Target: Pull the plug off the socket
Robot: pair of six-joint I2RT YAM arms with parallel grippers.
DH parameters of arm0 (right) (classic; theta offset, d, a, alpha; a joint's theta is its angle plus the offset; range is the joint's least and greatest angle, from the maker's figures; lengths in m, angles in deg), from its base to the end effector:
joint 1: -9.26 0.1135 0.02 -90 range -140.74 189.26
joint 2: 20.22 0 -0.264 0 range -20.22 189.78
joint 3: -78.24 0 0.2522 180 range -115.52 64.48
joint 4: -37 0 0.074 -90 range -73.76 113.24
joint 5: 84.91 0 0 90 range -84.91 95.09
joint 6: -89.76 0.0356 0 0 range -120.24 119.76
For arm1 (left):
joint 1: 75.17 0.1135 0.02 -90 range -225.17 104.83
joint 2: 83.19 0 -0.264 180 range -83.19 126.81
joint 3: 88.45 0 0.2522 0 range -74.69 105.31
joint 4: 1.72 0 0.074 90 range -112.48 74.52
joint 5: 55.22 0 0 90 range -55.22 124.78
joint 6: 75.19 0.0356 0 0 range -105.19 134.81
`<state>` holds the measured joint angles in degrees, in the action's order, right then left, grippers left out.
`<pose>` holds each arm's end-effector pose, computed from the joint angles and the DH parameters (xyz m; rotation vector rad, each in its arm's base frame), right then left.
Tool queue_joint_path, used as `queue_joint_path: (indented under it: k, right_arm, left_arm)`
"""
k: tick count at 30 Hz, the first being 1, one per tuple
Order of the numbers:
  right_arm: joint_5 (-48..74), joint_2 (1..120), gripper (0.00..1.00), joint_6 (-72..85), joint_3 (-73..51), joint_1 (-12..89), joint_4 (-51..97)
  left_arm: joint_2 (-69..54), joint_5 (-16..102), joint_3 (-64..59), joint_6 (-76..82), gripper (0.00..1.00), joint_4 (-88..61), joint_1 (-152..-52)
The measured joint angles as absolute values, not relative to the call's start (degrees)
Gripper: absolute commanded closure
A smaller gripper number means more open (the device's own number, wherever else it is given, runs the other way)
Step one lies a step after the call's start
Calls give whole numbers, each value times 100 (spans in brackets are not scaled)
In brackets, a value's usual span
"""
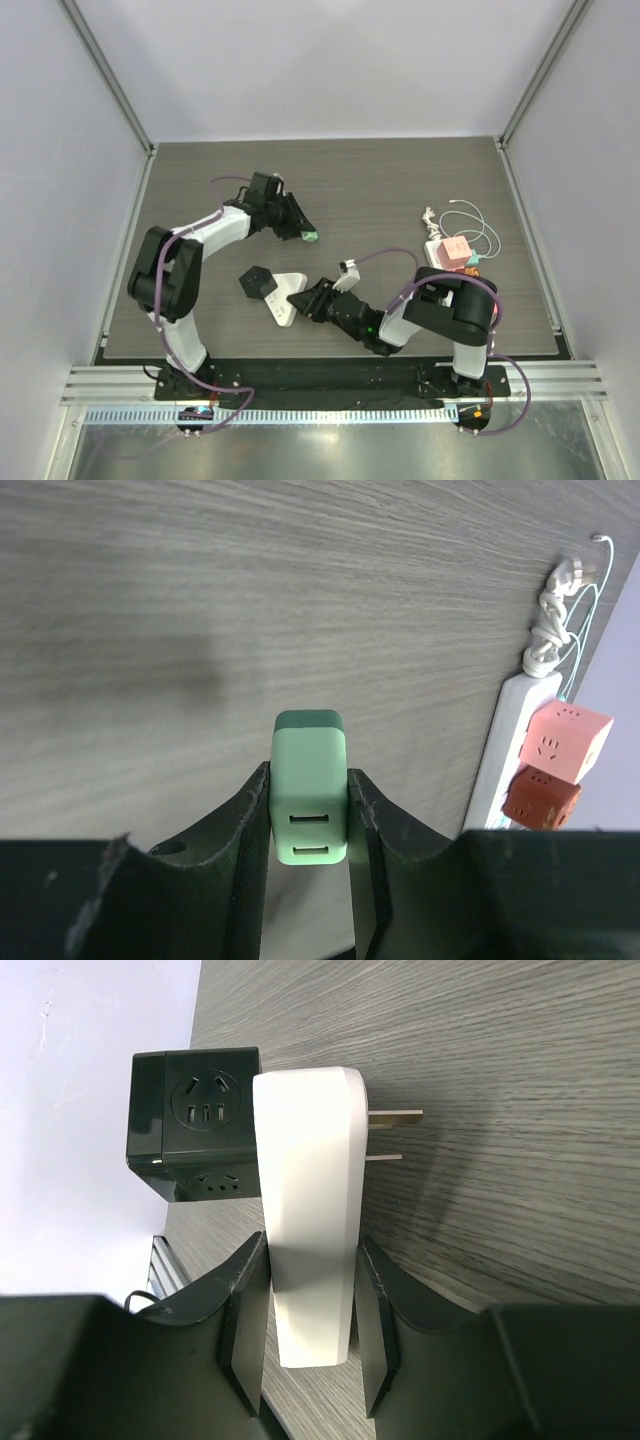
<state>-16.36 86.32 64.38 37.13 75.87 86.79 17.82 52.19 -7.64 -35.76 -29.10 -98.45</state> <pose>0.1323 0.2731 0.1083 0.2524 2.0035 1.2245 0.3448 -0.1599 0.2059 -0.4587 2.5379 -0.9153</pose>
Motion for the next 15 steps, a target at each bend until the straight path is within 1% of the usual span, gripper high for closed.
queue_joint_path:
  k: [5, 6, 11, 15]
  right_arm:
    - [-1534, 8715, 99, 6438, 3783, 7528, 8897]
    - [-1509, 8735, 99, 6438, 3789, 7512, 8937]
    - [-1435, 8757, 99, 6436, 3798, 7471, 8998]
    - [-1422, 8778, 99, 6436, 3816, 7464, 9048]
  left_arm:
    - [2728, 5599, -266, -3834, 98, -2432, -9850]
    - [2875, 5639, -122, -3871, 96, -2371, -9861]
    - [3415, 5759, 486, -3945, 91, -2115, -9878]
    - [3788, 5779, 786, -3996, 84, -2069, -9878]
